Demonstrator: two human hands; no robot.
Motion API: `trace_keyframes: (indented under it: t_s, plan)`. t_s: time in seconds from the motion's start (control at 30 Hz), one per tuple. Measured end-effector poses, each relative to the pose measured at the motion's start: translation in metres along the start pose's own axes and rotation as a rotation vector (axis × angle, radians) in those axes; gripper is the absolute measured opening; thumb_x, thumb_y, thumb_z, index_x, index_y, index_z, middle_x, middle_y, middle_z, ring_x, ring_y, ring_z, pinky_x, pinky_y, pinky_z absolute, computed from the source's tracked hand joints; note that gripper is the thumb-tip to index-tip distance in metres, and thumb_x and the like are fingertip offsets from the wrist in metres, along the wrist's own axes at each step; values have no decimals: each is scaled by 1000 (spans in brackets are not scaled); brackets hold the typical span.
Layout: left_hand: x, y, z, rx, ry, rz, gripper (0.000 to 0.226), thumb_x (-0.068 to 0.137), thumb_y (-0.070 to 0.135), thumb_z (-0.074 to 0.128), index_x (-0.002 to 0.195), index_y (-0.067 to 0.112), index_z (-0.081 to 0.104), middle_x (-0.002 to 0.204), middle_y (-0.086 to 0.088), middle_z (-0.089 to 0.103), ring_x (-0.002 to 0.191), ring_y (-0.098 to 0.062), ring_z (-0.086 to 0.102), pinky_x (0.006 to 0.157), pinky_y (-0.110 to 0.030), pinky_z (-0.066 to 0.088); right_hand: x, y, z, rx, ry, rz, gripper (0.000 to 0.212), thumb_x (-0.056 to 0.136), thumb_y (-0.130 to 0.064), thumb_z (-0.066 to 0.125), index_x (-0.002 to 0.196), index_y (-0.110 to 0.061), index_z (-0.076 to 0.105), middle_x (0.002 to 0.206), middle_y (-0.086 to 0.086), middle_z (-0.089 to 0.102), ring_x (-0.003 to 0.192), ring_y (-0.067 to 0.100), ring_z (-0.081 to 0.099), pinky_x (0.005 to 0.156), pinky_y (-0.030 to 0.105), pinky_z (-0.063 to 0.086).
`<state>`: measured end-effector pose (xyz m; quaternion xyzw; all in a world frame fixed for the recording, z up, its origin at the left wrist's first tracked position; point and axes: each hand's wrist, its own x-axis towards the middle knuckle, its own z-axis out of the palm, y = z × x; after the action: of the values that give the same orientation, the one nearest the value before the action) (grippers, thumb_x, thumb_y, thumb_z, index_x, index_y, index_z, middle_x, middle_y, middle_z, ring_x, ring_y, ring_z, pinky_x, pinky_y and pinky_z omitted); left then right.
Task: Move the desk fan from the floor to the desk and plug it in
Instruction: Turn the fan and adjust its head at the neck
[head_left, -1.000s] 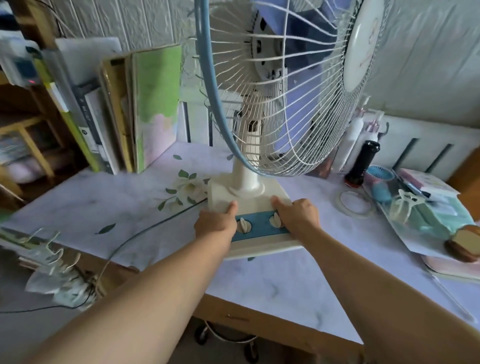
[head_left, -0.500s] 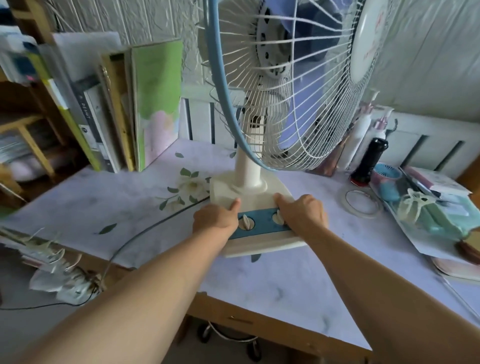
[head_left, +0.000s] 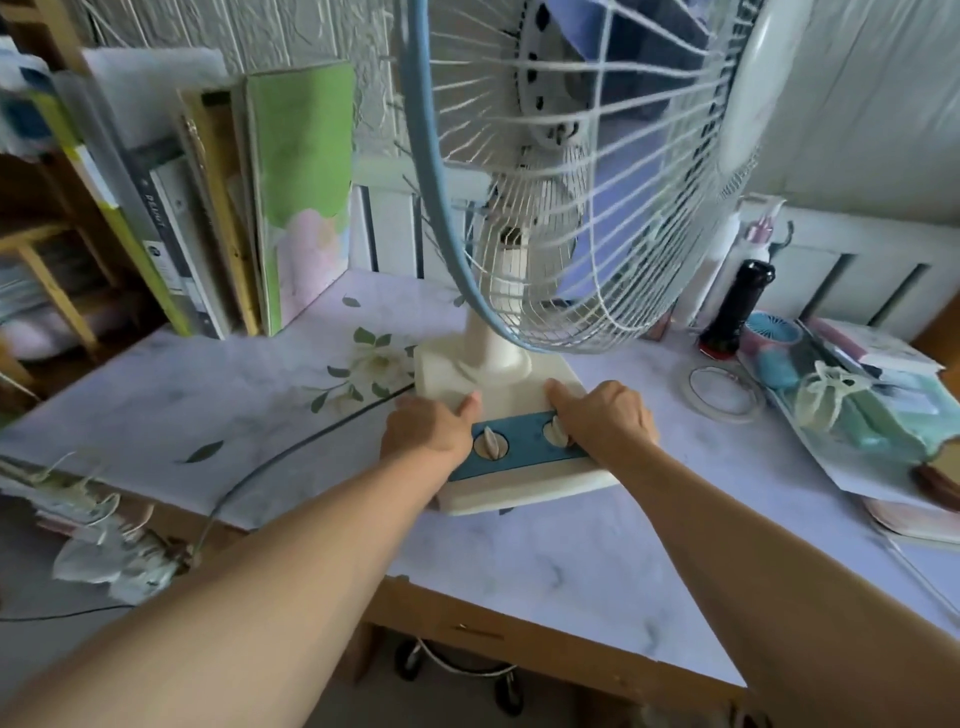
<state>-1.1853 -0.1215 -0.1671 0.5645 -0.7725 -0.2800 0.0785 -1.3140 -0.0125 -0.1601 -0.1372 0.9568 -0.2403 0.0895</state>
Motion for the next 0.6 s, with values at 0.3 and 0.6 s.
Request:
trace_keyframes:
  t_s: [0.3, 0.6]
  plan:
    - [-8, 13, 3, 29, -33, -6, 85, 82, 69, 41, 127, -3, 49, 125, -15, 60, 109, -32, 60, 69, -31, 40, 6, 7, -7, 42, -9, -8, 70, 75, -68, 46, 112, -9, 58, 100, 8, 60, 92, 29, 60, 69, 31, 44]
    - [-27, 19, -20, -36, -138, -6, 61, 86, 44, 57, 129, 2, 49, 126, -15, 60, 108, -32, 60, 82, -33, 50, -19, 7, -26, 53, -115, -65, 59, 86, -50, 46, 125, -6, 47, 123, 16, 51, 113, 34, 50, 88, 39, 46]
